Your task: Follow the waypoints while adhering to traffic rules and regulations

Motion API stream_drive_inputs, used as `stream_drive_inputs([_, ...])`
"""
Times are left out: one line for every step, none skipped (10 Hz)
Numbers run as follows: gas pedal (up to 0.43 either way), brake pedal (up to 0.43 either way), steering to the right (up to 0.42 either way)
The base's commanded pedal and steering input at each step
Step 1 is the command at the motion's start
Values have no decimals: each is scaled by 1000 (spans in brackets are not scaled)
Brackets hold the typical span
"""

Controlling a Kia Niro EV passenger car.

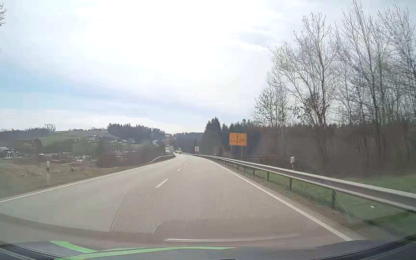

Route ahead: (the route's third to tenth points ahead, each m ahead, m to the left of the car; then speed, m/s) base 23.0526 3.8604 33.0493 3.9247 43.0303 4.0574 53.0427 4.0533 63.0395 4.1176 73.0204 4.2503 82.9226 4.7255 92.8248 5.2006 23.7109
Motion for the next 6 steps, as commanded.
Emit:
stream_drive_inputs([0,0,-2])
stream_drive_inputs([0,0,-3])
stream_drive_inputs([0,0,-3])
stream_drive_inputs([0,0,-3])
stream_drive_inputs([0,0,-3])
stream_drive_inputs([0,0,-4])
